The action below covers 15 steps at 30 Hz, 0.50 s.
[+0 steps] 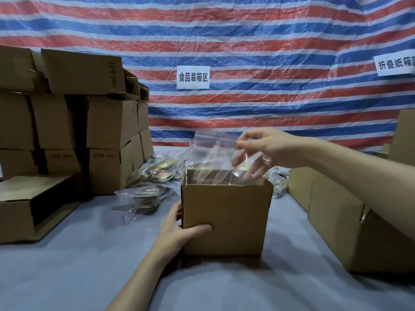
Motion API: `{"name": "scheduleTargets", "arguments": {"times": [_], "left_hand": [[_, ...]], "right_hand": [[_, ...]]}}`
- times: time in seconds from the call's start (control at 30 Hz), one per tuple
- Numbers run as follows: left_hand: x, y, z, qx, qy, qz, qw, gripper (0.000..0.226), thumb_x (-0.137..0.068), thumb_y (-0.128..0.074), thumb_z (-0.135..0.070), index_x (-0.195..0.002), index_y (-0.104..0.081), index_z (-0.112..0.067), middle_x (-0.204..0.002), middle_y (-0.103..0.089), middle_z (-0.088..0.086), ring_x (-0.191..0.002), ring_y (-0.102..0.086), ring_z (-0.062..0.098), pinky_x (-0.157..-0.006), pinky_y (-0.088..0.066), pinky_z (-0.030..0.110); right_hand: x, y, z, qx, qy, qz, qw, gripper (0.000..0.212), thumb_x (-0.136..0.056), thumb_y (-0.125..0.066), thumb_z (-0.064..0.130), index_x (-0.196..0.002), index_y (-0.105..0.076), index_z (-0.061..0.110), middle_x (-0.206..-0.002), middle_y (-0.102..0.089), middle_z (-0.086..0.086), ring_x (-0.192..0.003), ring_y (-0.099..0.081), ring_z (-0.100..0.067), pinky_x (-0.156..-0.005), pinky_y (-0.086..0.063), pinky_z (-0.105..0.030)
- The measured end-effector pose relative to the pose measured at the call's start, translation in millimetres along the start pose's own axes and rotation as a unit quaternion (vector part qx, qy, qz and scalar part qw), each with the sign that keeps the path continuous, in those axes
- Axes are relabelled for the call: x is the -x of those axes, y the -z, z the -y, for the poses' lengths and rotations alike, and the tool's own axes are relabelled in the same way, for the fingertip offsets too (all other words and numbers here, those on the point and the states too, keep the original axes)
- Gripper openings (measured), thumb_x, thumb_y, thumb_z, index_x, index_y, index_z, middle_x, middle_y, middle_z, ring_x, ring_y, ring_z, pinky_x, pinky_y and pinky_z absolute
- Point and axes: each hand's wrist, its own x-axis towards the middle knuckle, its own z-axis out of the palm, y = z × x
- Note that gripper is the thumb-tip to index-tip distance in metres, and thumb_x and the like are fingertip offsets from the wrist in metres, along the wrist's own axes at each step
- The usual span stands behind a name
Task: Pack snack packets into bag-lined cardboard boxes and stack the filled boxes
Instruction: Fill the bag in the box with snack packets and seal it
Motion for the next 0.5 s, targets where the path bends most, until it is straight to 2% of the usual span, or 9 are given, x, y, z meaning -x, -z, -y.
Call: {"name": "scheduleTargets", "arguments": {"times": [0.1, 0.13, 0.2, 0.27, 0.3, 0.37, 0.43, 0.5], "left_hand": [[0, 0, 0, -0.008, -0.003, -0.002, 1.0, 0.095, -0.045, -0.098, -0.04, -0.131, -0.061, -0.025, -0.122, -0.072, 0.005, -0.114, -0.068, 0.02, -0.096, -0.058, 0.043], [1, 0, 0, -0.011, -0.004, -0.002, 1.0, 0.095, -0.045, -0.098, -0.04, -0.131, -0.061, -0.025, -0.122, -0.072, 0.005, -0.115, -0.068, 0.021, -0.097, -0.057, 0.043], [0, 0, 0, -0.013, -0.005, -0.004, 1.0, 0.095, -0.045, -0.098, -0.04, -0.131, -0.06, -0.024, -0.122, -0.072, 0.004, -0.117, -0.066, 0.022, -0.098, -0.056, 0.045], [0, -1, -1, -0.011, -0.006, -0.004, 1.0, 0.096, -0.045, -0.098, -0.04, -0.132, -0.06, -0.023, -0.122, -0.072, 0.005, -0.116, -0.067, 0.022, -0.096, -0.057, 0.043], [-1, -1, -1, -0.009, -0.008, -0.002, 1.0, 0.096, -0.045, -0.098, -0.04, -0.132, -0.06, -0.023, -0.122, -0.072, 0.005, -0.115, -0.068, 0.022, -0.093, -0.058, 0.04], [0, -1, -1, -0.005, -0.011, 0.001, 1.0, 0.096, -0.046, -0.098, -0.039, -0.133, -0.059, -0.023, -0.123, -0.071, 0.005, -0.115, -0.068, 0.021, -0.091, -0.059, 0.038], [0, 0, -1, -0.004, -0.012, 0.003, 1.0, 0.096, -0.047, -0.098, -0.038, -0.134, -0.059, -0.022, -0.124, -0.071, 0.005, -0.117, -0.067, 0.022, -0.092, -0.058, 0.04], [0, -1, -1, 0.002, -0.012, 0.004, 1.0, 0.096, -0.048, -0.097, -0.036, -0.134, -0.059, -0.021, -0.124, -0.071, 0.006, -0.118, -0.066, 0.024, -0.095, -0.058, 0.043]], "right_hand": [[-6, -17, -9, 0.072, -0.048, -0.063, 0.994, 0.015, -0.101, -0.061, 0.023, -0.102, -0.068, 0.01, -0.1, -0.071, -0.016, -0.063, -0.073, -0.023, -0.052, -0.059, -0.032], [-10, -21, -11, 0.12, -0.05, -0.097, 0.987, 0.013, -0.101, -0.062, 0.022, -0.097, -0.069, 0.012, -0.093, -0.072, -0.011, -0.062, -0.073, -0.019, -0.054, -0.06, -0.032], [-17, -28, -16, 0.212, -0.033, -0.167, 0.962, 0.01, -0.098, -0.064, 0.019, -0.091, -0.069, 0.015, -0.086, -0.071, -0.004, -0.075, -0.072, -0.018, -0.071, -0.063, -0.037], [-19, -34, -20, 0.298, 0.008, -0.235, 0.925, 0.003, -0.093, -0.068, 0.02, -0.095, -0.069, 0.019, -0.097, -0.069, 0.001, -0.092, -0.067, -0.018, -0.084, -0.06, -0.042], [-19, -36, -21, 0.345, 0.039, -0.278, 0.896, 0.009, -0.091, -0.071, 0.022, -0.099, -0.069, 0.021, -0.103, -0.067, 0.002, -0.097, -0.063, -0.018, -0.086, -0.058, -0.041], [-15, -40, -20, 0.386, 0.132, -0.348, 0.844, 0.011, -0.089, -0.073, 0.026, -0.099, -0.07, 0.021, -0.102, -0.064, 0.0, -0.096, -0.059, -0.018, -0.081, -0.054, -0.036], [-10, -45, -15, 0.375, 0.205, -0.357, 0.831, 0.009, -0.091, -0.072, 0.028, -0.092, -0.071, 0.02, -0.093, -0.065, 0.001, -0.086, -0.06, -0.017, -0.074, -0.053, -0.033], [-9, -51, -12, 0.367, 0.193, -0.311, 0.855, 0.012, -0.093, -0.067, 0.033, -0.09, -0.073, 0.023, -0.086, -0.069, 0.005, -0.078, -0.065, -0.013, -0.07, -0.058, -0.034]]}}
